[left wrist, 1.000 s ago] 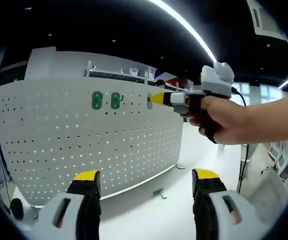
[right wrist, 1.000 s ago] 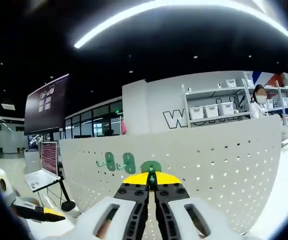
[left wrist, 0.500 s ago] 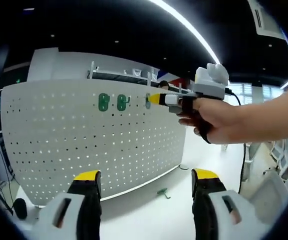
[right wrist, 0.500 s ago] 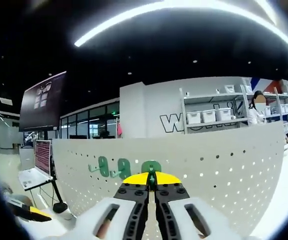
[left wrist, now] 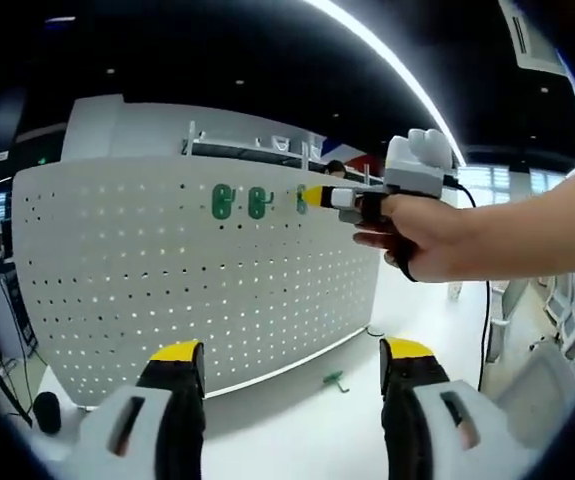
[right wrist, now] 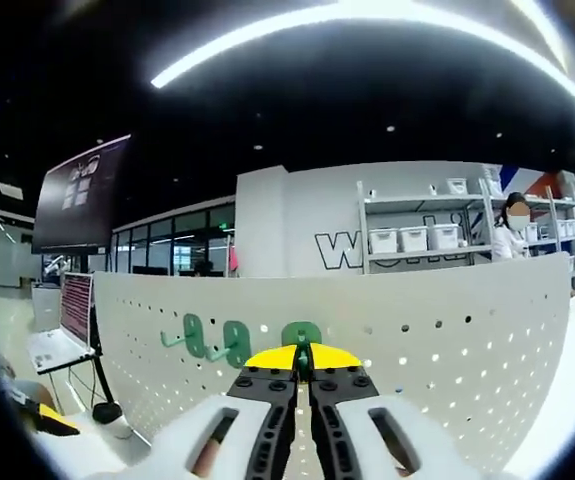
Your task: Insert the hook assembly into the mounting plate slot until the hook locks in place.
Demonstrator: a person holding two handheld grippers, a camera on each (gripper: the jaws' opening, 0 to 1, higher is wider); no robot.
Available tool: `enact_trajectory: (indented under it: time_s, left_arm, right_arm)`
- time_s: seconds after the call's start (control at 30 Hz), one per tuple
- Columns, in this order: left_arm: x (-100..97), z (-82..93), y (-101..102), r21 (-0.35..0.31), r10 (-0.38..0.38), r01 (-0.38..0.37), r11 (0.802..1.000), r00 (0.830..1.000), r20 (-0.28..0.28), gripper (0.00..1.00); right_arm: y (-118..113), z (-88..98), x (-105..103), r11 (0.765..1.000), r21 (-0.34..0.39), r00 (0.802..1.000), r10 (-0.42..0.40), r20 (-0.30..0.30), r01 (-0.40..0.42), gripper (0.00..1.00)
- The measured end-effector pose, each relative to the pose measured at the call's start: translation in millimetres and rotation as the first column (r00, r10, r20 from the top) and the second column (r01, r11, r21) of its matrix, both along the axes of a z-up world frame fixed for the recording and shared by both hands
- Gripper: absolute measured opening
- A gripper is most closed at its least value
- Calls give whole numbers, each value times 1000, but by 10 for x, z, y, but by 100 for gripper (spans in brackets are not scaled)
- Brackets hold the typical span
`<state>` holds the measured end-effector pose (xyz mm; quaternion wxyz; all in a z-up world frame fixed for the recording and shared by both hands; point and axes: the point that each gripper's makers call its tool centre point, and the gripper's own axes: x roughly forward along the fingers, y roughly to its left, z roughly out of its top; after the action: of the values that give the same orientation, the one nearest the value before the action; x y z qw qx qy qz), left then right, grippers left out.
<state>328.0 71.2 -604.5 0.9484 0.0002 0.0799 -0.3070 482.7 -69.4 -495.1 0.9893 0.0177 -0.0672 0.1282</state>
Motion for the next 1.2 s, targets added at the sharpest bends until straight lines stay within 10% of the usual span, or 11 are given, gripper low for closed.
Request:
enact_trajectory:
  time_s: [0.77, 1.2]
  left_arm:
    - [35, -87, 124, -5, 34, -34, 999, 999, -36, 72]
    - [-17, -101, 98, -7, 21, -22, 1000, 999, -42, 71]
  right_arm:
    - [71, -41, 160, 1000, 2, 1000, -4, -5, 4, 1]
    - [64, -58, 212, 983, 108, 987, -138, -85, 147, 1]
